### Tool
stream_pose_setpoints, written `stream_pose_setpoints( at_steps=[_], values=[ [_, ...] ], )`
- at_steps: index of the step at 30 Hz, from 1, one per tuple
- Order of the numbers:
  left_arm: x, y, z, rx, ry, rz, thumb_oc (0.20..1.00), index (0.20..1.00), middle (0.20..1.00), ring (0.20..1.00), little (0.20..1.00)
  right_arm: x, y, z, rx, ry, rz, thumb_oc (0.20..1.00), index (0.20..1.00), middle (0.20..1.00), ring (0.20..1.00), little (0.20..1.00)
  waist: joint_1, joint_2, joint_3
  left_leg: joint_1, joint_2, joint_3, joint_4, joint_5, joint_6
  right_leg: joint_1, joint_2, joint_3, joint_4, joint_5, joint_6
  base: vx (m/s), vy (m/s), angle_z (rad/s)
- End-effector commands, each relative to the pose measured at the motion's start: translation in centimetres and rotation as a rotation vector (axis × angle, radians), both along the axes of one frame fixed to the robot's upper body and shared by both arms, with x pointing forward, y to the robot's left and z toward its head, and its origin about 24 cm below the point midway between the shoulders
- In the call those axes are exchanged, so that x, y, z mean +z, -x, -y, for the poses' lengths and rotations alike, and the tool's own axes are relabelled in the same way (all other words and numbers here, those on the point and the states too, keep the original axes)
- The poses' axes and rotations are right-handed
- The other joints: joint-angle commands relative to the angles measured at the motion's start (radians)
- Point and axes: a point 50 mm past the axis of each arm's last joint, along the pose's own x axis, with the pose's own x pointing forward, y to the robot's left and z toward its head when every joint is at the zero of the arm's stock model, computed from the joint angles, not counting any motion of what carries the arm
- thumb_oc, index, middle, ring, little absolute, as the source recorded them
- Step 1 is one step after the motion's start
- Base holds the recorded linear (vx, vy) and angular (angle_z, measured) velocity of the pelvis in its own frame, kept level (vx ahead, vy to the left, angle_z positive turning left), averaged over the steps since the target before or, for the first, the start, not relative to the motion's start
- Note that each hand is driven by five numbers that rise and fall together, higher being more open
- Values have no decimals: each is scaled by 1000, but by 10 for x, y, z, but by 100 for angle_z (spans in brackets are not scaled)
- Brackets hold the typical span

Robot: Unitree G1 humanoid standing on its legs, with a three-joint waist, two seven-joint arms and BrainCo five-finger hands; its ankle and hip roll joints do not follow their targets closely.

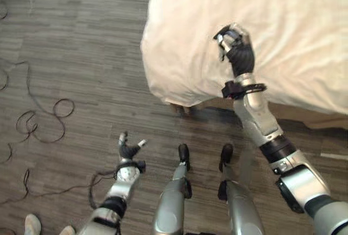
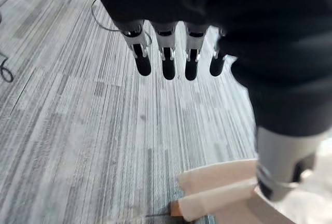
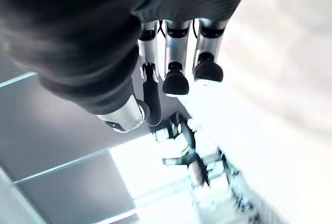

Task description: Tidy up the quilt and then pick up the clothes from the bed and put them into the laundry hamper.

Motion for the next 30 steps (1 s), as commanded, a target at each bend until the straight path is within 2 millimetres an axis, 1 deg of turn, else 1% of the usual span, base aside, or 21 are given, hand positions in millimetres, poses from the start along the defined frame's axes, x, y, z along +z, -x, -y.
stream_pose_setpoints(
  at_steps=[1,3,5,6,7,8,9,10,11,13,14,16,17,18,20,21,23,25,27,29,30],
  values=[
    [25,-16,20,-107,-60,117,1000,1000,1000,1000,1000,11,-14,28,-199,-18,-10,200,200,200,200,200,17,9,85,-50,16,-30,57,-47,-31,-50,-73,14,183,-171,90,-123,-26,-5],
    [23,-13,17,-84,-32,113,1000,1000,1000,1000,1000,-14,-19,53,-285,-61,-126,200,200,200,200,200,4,9,81,-91,16,-32,114,-68,-24,-86,-76,20,228,-183,85,-49,-10,0],
    [17,-8,12,-48,-2,87,1000,1000,1000,1000,1000,-57,-12,74,-343,-103,-253,200,200,200,200,200,-14,3,78,-105,17,-33,162,-95,-15,-96,-78,24,255,-193,80,0,0,0],
    [17,-8,12,-48,-2,87,1000,1000,1000,1000,1000,-57,-12,74,-343,-103,-253,200,200,200,200,200,-14,3,78,-105,17,-33,163,-95,-15,-97,-78,24,255,-193,80,24,30,5],
    [5,0,10,-18,23,36,1000,1000,1000,1000,1000,-120,11,90,-392,-139,-431,200,200,200,200,200,-44,-11,74,-91,23,-32,189,-120,-5,-82,-77,30,263,-202,80,0,0,0],
    [5,0,10,-18,23,36,1000,1000,1000,1000,1000,-120,11,90,-392,-139,-431,200,200,200,200,200,-44,-11,73,-92,23,-32,188,-120,-5,-83,-77,30,262,-201,80,56,28,5],
    [-4,5,10,-15,20,-6,1000,1000,1000,1000,1000,-146,23,97,-419,-166,-512,200,200,200,200,200,-58,-19,66,-76,26,-29,189,-131,-2,-69,-76,34,258,-206,80,129,34,-2],
    [-24,19,4,7,6,-113,1000,1000,1000,1000,1000,-195,54,118,-495,-172,-676,200,200,200,200,200,-93,-41,41,-33,30,-18,189,-151,1,-31,-74,43,247,-209,81,130,34,-1],
    [-24,19,4,7,6,-113,1000,1000,1000,1000,1000,-195,54,118,-495,-172,-677,200,200,200,200,200,-93,-41,42,-32,30,-18,188,-151,1,-29,-73,43,247,-209,81,240,66,-8],
    [-64,59,-12,20,-68,-364,1000,1000,1000,1000,1000,-283,135,161,-664,-92,-1070,200,200,200,200,200,-168,-80,-49,122,37,31,150,-180,2,121,-62,65,178,-209,93,343,109,-25],
    [-73,70,-15,15,-79,-422,1000,1000,1000,1000,1000,-300,159,170,-695,-58,-1170,200,200,200,200,200,-185,-87,-76,166,35,42,132,-184,3,160,-54,76,160,-206,98,329,130,-48],
    [-85,86,-16,-3,-83,-509,1000,1000,1000,1000,1000,-323,193,179,-725,-4,-1326,200,200,200,200,200,-212,-90,-125,237,26,61,91,-180,6,213,-45,96,133,-195,106,220,96,-73],
    [-90,92,-13,-37,-99,-542,1000,1000,1000,1000,1000,-331,209,183,-735,34,-1394,837,837,837,837,837,-224,-91,-148,274,21,70,66,-177,7,240,-42,108,121,-191,110,169,61,-73],
    [-92,94,-10,-82,-121,-558,1000,1000,1000,1000,1000,-340,225,182,-716,72,-1468,1000,1000,1000,1000,1000,-236,-90,-164,308,18,81,44,-174,6,259,-40,112,120,-188,115,173,56,-51],
    [-95,100,-8,-124,-141,-586,1000,1000,1000,1000,1000,-350,240,179,-679,134,-1555,1000,1000,1000,1000,1000,-248,-85,-183,364,21,114,10,-173,9,276,-29,108,133,-186,124,90,60,-25],
    [-96,102,-7,-130,-138,-585,1000,1000,1000,1000,1000,-353,240,174,-646,166,-1586,1000,1000,1000,1000,1000,-240,-81,-182,396,34,160,-1,-177,7,264,-35,61,162,-176,132,11,54,-31],
    [-96,104,-7,-129,-138,-585,1000,1000,1000,1000,1000,-356,237,169,-612,214,-1608,1000,1000,1000,1000,1000,-215,-71,-184,453,58,240,-1,-196,-11,284,-93,-131,224,-187,151,66,4,-145],
    [-100,110,-7,-129,-138,-608,1000,1000,1000,1000,1000,-359,235,160,-570,263,-1622,1000,1000,1000,1000,1000,-195,-72,-200,488,83,325,1,-182,-19,300,-135,-321,254,-183,132,42,-124,-203],
    [-102,111,-7,-142,-152,-627,1000,1000,1000,1000,1000,-363,240,152,-527,297,-1638,1000,1000,1000,1000,1000,-202,-76,-218,521,97,380,10,-185,-20,306,-124,-331,246,-204,118,110,-249,-203],
    [-107,114,-1,-172,-163,-663,1000,1000,1000,1000,1000,-370,258,148,-481,347,-1710,1000,1000,1000,1000,1000,-212,-82,-243,524,157,404,177,-165,-58,371,-43,-239,124,-239,70,278,-381,-172],
    [-106,112,2,-182,-169,-660,1000,1000,1000,1000,1000,-371,259,148,-464,377,-1711,1000,1000,1000,1000,1000,-207,-88,-233,508,197,379,318,-114,-75,396,-16,-205,106,-253,49,302,-398,-108]
  ],
)
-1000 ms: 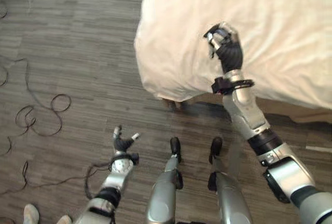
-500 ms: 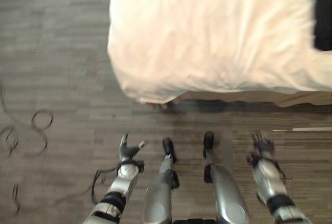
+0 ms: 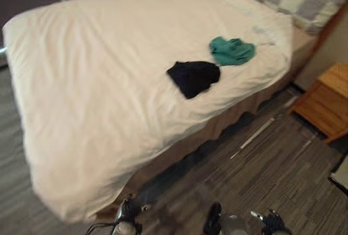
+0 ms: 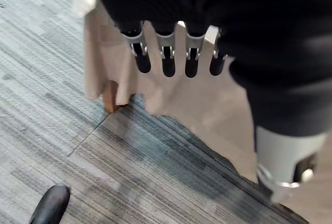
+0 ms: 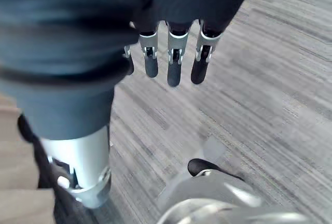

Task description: Tidy up the quilt and then pick up the clothes from the bed and put them into the laundry hamper.

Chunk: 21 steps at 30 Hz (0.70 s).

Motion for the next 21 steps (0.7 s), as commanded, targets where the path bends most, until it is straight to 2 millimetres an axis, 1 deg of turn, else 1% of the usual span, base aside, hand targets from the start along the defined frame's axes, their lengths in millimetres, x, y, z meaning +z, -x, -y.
stream_pose_setpoints(
  at_steps=[1,2,3,4,5,6,7,8,9,10,11,12,13,14,15,16,17,18,19,20,21],
  values=[
    [15,-47,12,-111,-25,107,1000,1000,1000,1000,1000,4,-8,12,129,73,-22,1000,1000,1000,1000,1000,5,-29,80,-128,91,-325,442,136,-3,191,103,179,-238,4,46,261,-365,-171],
    [15,-48,16,-131,-23,113,1000,1000,1000,1000,1000,4,-9,11,166,77,-25,1000,1000,1000,1000,1000,22,-40,89,-179,96,-417,540,129,25,208,119,217,-248,-3,26,216,-275,-224],
    [15,-48,20,-134,-14,117,1000,1000,1000,1000,1000,5,-12,12,180,82,-23,1000,1000,1000,1000,1000,44,-54,93,-234,18,-527,599,82,63,220,124,270,-259,2,21,122,-98,-242],
    [15,-49,20,-134,-14,117,1000,1000,1000,1000,1000,5,-12,12,179,82,-23,1000,1000,1000,1000,1000,42,-51,93,-241,22,-530,610,75,65,219,126,268,-259,1,22,79,1,-181],
    [14,-48,25,-134,-1,122,1000,1000,1000,1000,1000,7,-17,14,207,96,-21,1000,1000,1000,1000,1000,73,-66,102,-320,-89,-644,616,35,120,221,118,343,-267,25,25,165,58,-178],
    [12,-49,37,-130,28,129,1000,1000,1000,1000,1000,8,-23,10,237,104,-7,1000,1000,1000,1000,1000,104,-67,115,-387,-138,-751,587,2,129,237,117,443,-277,21,43,289,57,-243],
    [12,-50,41,-136,31,129,1000,1000,1000,1000,1000,8,-26,9,230,103,2,1000,1000,1000,1000,1000,112,-64,117,-408,-139,-774,510,-4,133,244,117,473,-288,18,49,275,32,-232],
    [12,-51,41,-136,31,130,1000,1000,1000,1000,1000,8,-26,9,230,103,3,1000,1000,1000,1000,1000,112,-66,116,-407,-141,-773,505,0,134,242,115,474,-289,19,49,246,38,-226],
    [12,-52,44,-141,35,134,1000,1000,1000,1000,1000,8,-28,7,217,93,17,1000,1000,1000,1000,1000,118,-57,113,-386,-150,-783,383,4,133,252,119,500,-302,18,57,418,110,-141],
    [13,-55,47,-137,44,151,1000,1000,1000,1000,1000,9,-30,4,199,81,36,1000,1000,1000,1000,1000,131,-31,105,-417,-204,-827,208,64,123,288,149,560,-327,10,56,565,124,-161],
    [14,-57,50,-130,57,158,1000,1000,1000,1000,1000,10,-33,3,192,81,48,1000,1000,1000,1000,1000,140,-20,104,-422,-213,-820,134,111,114,308,163,589,-331,0,52,606,98,-115],
    [13,-56,51,-133,58,148,1000,1000,1000,1000,1000,11,-36,4,180,83,65,1000,1000,1000,1000,1000,136,-10,104,-440,-207,-776,106,136,107,332,176,600,-336,-16,49,448,48,-151],
    [11,-53,51,-130,56,133,1000,1000,1000,1000,1000,12,-38,4,169,84,78,1000,1000,1000,1000,1000,140,-5,100,-442,-198,-733,92,136,106,354,177,619,-331,-36,50,479,68,-127],
    [10,-50,49,-118,51,124,1000,1000,1000,1000,1000,12,-39,0,173,71,84,1000,1000,1000,1000,1000,152,-11,94,-429,-200,-727,87,120,117,373,174,636,-309,-59,53,561,93,-126],
    [6,-43,47,-94,54,100,1000,1000,1000,1000,1000,10,-36,-4,178,57,80,1000,1000,1000,1000,1000,159,-16,79,-417,-217,-746,90,104,139,382,172,641,-261,-73,57,604,80,-68],
    [2,-37,46,-81,55,72,1000,1000,1000,1000,1000,9,-32,-6,171,51,74,1000,1000,1000,1000,1000,164,-19,67,-392,-232,-751,82,90,153,374,166,621,-181,-68,74,589,47,-77],
    [1,-34,45,-71,58,60,1000,1000,1000,1000,1000,8,-32,-7,160,46,77,1000,1000,1000,1000,1000,165,-25,68,-368,-240,-739,79,79,160,349,159,594,-66,-23,119,336,14,-63],
    [1,-34,46,-71,58,60,1000,1000,1000,1000,1000,8,-32,-7,160,46,77,1000,1000,1000,1000,1000,166,-23,66,-371,-237,-739,78,80,159,346,162,595,-66,-21,118,287,-6,-69],
    [1,-34,46,-67,63,62,1000,1000,1000,1000,1000,8,-32,-9,162,39,78,1000,1000,1000,1000,1000,156,-25,80,-337,-241,-722,74,62,169,283,139,564,74,73,183,369,0,-57],
    [5,-41,43,-81,48,76,1000,1000,1000,1000,1000,12,-41,-13,182,39,114,1000,1000,1000,1000,1000,126,-2,114,-251,-217,-703,31,49,179,132,114,498,323,185,230,371,1,-64],
    [5,-41,43,-81,49,76,1000,1000,1000,1000,1000,12,-42,-13,182,39,114,1000,1000,1000,1000,1000,127,0,111,-254,-215,-702,31,50,179,129,116,498,322,188,230,584,30,-47]
  ],
)
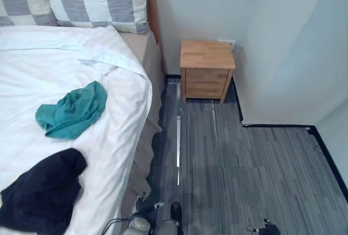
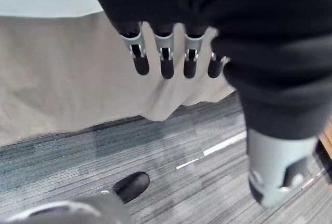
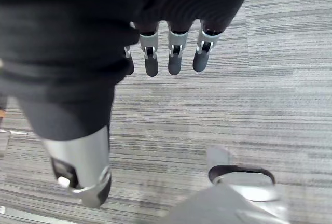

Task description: Tidy up the quilt and then pick up the clothes from the bed and put them into the laundry hamper.

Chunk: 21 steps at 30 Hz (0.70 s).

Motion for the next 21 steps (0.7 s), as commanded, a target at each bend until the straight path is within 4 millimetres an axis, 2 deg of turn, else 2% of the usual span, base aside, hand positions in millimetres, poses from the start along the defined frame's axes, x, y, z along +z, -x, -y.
stream_pose_setpoints(
  at_steps=[1,2,3,4,5,6,8,10,11,12,13,14,15,16,17,19,20,21],
  values=[
    [9,-19,-2,-50,-40,65,1000,1000,1000,1000,1000,13,-35,1,-27,1,130,1000,1000,1000,1000,1000,-17,27,66,149,12,-6,-70,-23,4,-59,-80,-146,7,177,57,534,7,-5],
    [10,-20,-3,-64,-48,65,1000,1000,1000,1000,1000,14,-37,1,-29,2,137,1000,1000,1000,1000,1000,-33,36,72,188,13,-11,-79,-45,-6,-89,-91,-179,-66,143,40,536,7,28],
    [10,-20,-3,-64,-48,66,1000,1000,1000,1000,1000,14,-37,1,-29,2,137,1000,1000,1000,1000,1000,-34,38,72,187,15,-12,-79,-44,-6,-88,-90,-180,-70,145,40,335,-51,48],
    [10,-20,-2,-72,-50,65,1000,1000,1000,1000,1000,14,-39,1,-28,2,141,1000,1000,1000,1000,1000,-40,39,67,200,14,-10,-79,-57,-12,-100,-94,-186,-150,127,31,568,-194,44],
    [12,-24,-5,-75,-60,77,1000,1000,1000,1000,1000,15,-41,2,-40,4,148,1000,1000,1000,1000,1000,-63,35,63,260,7,-26,-84,-103,-35,-126,-104,-184,-415,141,21,782,-293,32],
    [13,-26,-9,-71,-73,78,1000,1000,1000,1000,1000,15,-41,4,-47,13,141,1000,1000,1000,1000,1000,-78,37,61,291,19,-35,-86,-126,-50,-139,-114,-162,-525,168,30,823,-344,24],
    [12,-25,-15,-75,-95,60,1000,1000,1000,1000,1000,13,-34,9,-52,29,107,1000,1000,1000,1000,1000,-79,39,48,332,43,-41,-65,-164,-69,-128,-120,-138,-566,176,33,585,-267,33],
    [8,-16,-11,-60,-86,41,1000,1000,1000,1000,1000,10,-27,13,-39,36,70,1000,1000,1000,1000,1000,-86,53,46,333,81,-32,63,-103,-90,-106,-87,-138,-502,178,-2,456,-200,41],
    [8,-16,-11,-59,-86,41,1000,1000,1000,1000,1000,10,-27,13,-39,36,70,1000,1000,1000,1000,1000,-86,51,44,331,79,-32,62,-101,-90,-108,-88,-137,-503,179,-2,418,-300,17],
    [6,-14,-7,-56,-70,37,1000,1000,1000,1000,1000,10,-25,19,-41,62,57,1000,1000,1000,1000,1000,-75,46,58,226,113,-44,374,19,-91,-63,-72,-156,-488,158,-50,264,-229,14],
    [6,-14,-7,-56,-71,37,1000,1000,1000,1000,1000,10,-25,19,-41,62,58,1000,1000,1000,1000,1000,-77,45,55,222,112,-46,375,20,-91,-66,-74,-157,-489,160,-50,556,-462,26],
    [9,-20,-5,-50,-59,64,1000,1000,1000,1000,1000,14,-31,24,-43,75,88,1000,1000,1000,1000,1000,-47,12,86,94,117,-72,643,70,-69,-1,-69,-163,-505,134,-93,438,-311,23],
    [11,-23,-6,-46,-55,79,1000,1000,1000,1000,1000,16,-35,25,-35,79,95,1000,1000,1000,1000,1000,-28,-7,97,36,108,-70,705,45,-57,34,-75,-156,-523,122,-101,439,-310,11],
    [12,-23,-6,-46,-55,79,1000,1000,1000,1000,1000,16,-35,25,-35,79,96,1000,1000,1000,1000,1000,-29,-9,96,33,106,-70,704,47,-57,32,-77,-156,-524,124,-101,492,-98,-31],
    [13,-27,-3,-47,-47,99,1000,1000,1000,1000,1000,17,-40,26,12,98,89,1000,1000,1000,1000,1000,12,-22,101,-59,69,-54,689,-9,-50,107,-79,-141,-568,104,-98,526,13,-52],
    [12,-23,0,-45,-29,98,1000,1000,1000,1000,1000,17,-41,25,71,120,77,1000,1000,1000,1000,1000,52,-20,81,-111,36,-19,504,-41,-44,169,-86,-129,-613,85,-77,611,78,-49],
    [10,-20,2,-47,-24,92,1000,1000,1000,1000,1000,17,-41,25,79,126,77,1000,1000,1000,1000,1000,62,-16,69,-113,27,13,376,-35,-37,191,-87,-134,-617,72,-69,559,112,-49],
    [8,-16,2,-54,-26,74,1000,1000,1000,1000,1000,19,-45,25,97,141,93,1000,1000,1000,1000,1000,66,-6,55,-114,32,104,231,-3,-44,228,-68,-155,-610,41,-62,385,77,-37]
  ],
)
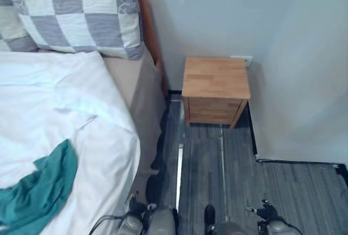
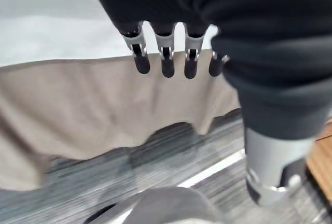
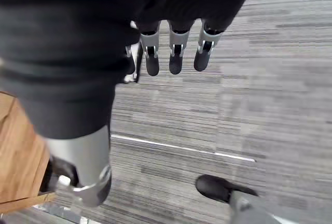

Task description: Tidy up the quilt and then pick up the clothes from the bed and put them into the laundry hamper.

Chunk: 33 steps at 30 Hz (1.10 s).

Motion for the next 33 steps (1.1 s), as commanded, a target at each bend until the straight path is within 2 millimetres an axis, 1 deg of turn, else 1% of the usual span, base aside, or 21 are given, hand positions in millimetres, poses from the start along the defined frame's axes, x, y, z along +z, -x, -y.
stream_pose_setpoints(
  at_steps=[1,2,4,5,6,8,9,12,14,15,16,19,20,24,25,26,27,28,29,32,33],
  values=[
    [2,-14,23,-30,44,47,1000,1000,1000,1000,1000,8,-5,17,52,81,36,1000,1000,1000,1000,1000,6,40,20,91,6,102,-264,99,7,53,-33,-48,47,-111,122,518,55,10],
    [1,-9,16,-19,23,24,1000,1000,1000,1000,1000,9,-7,17,55,89,33,1000,1000,1000,1000,1000,0,32,5,137,20,236,-335,77,-3,85,-33,-78,73,-145,140,446,54,43],
    [-2,-4,11,8,21,3,1000,1000,1000,1000,1000,8,-10,9,115,81,40,1000,1000,1000,1000,1000,23,31,-13,190,-29,224,-399,70,58,58,-25,-113,236,-98,168,365,70,30],
    [-2,-3,11,8,21,3,1000,1000,1000,1000,1000,8,-9,9,115,81,40,1000,1000,1000,1000,1000,22,31,-14,190,-31,223,-401,71,58,56,-26,-113,238,-100,169,336,114,40],
    [-7,9,7,48,18,-42,1000,1000,1000,1000,1000,8,-7,8,121,73,36,1000,1000,1000,1000,1000,6,35,-8,259,-78,164,-432,40,105,-19,-81,-156,499,77,275,369,108,59],
    [-8,12,4,51,9,-53,1000,1000,1000,1000,1000,10,-13,5,135,73,59,1000,1000,1000,1000,1000,-2,46,0,292,-76,134,-452,44,117,-68,-96,-152,623,113,266,331,38,123],
    [-8,17,-5,74,-15,-69,1000,1000,1000,1000,1000,17,-24,5,176,96,97,1000,1000,1000,1000,1000,-18,71,16,347,-62,47,-501,56,121,-175,-77,-104,753,83,234,286,-104,161],
    [-5,16,-16,79,-48,-50,1000,1000,1000,1000,1000,32,-45,5,237,126,194,1000,1000,1000,1000,1000,-35,57,24,377,-64,-80,-516,58,101,-218,-54,-38,588,8,196,342,-224,217],
    [-3,16,-23,83,-67,-39,1000,1000,1000,1000,1000,47,-62,4,260,134,288,1000,1000,1000,1000,1000,-57,32,20,381,-75,-175,-510,47,78,-193,-12,119,299,-31,190,367,-332,217],
    [-2,17,-29,100,-78,-42,1000,1000,1000,1000,1000,55,-69,3,271,134,337,1000,1000,1000,1000,1000,-76,13,10,385,-83,-256,-510,43,74,-193,27,280,207,-16,195,328,-314,176],
    [0,17,-35,119,-80,-41,1000,1000,1000,1000,1000,59,-70,7,279,142,349,1000,1000,1000,1000,1000,-79,3,11,385,-83,-267,-518,40,62,-199,37,342,177,0,211,273,-310,226],
    [2,26,-52,181,-105,-42,1000,1000,1000,1000,1000,78,-84,11,304,178,442,1000,1000,1000,1000,1000,-60,-25,7,376,-86,-320,-494,9,47,-147,-10,283,103,-7,193,184,-305,214],
    [1,37,-58,233,-116,-51,1000,1000,1000,1000,1000,100,-100,7,350,191,545,1000,1000,1000,1000,1000,-51,-34,2,367,-78,-340,-472,1,36,-126,-8,252,77,11,186,125,-282,117],
    [-1,47,-61,296,-108,-56,1000,1000,1000,1000,1000,137,-123,23,313,253,696,1000,1000,1000,1000,1000,-50,-37,2,295,-51,-256,-414,-1,5,-78,-46,148,22,3,179,77,-189,73],
    [1,44,-61,298,-104,-45,1000,1000,1000,1000,1000,150,-127,31,294,281,746,1000,1000,1000,1000,1000,-63,-34,10,264,-18,-145,-405,15,-2,-67,-65,103,17,-7,179,-46,-80,146],
    [4,42,-66,300,-118,-31,1000,1000,1000,1000,1000,182,-139,42,277,348,858,1000,1000,1000,1000,1000,-87,-24,18,244,47,93,-403,41,-10,-44,-87,2,5,-20,183,-47,-82,160],
    [4,42,-66,300,-118,-30,1000,1000,1000,1000,1000,182,-139,42,277,348,859,1000,1000,1000,1000,1000,-87,-24,16,241,47,93,-404,44,-11,-47,-86,2,5,-18,183,32,-53,156],
    [5,44,-68,289,-122,-30,1000,1000,1000,1000,1000,213,-146,59,271,450,941,1000,1000,1000,1000,1000,-109,-7,7,241,94,282,-414,64,-35,-14,-99,-94,2,-44,186,68,14,166],
    [5,47,-70,287,-124,-35,1000,1000,1000,1000,1000,228,-149,65,278,499,973,1000,1000,1000,1000,1000,-122,0,0,262,116,347,-446,75,-43,-11,-103,-129,7,-48,191,73,15,194],
    [2,59,-68,269,-114,-63,1000,1000,1000,1000,1000,270,-155,77,302,634,1064,1000,1000,1000,1000,1000,-130,15,-20,278,117,334,-476,83,-44,5,-105,-175,32,-82,185,144,32,133],
    [1,59,-68,269,-114,-63,1000,1000,1000,1000,1000,270,-155,78,302,635,1064,1000,1000,1000,1000,1000,-133,16,-20,278,117,332,-477,84,-44,5,-105,-177,33,-83,185,136,64,55]
  ],
)
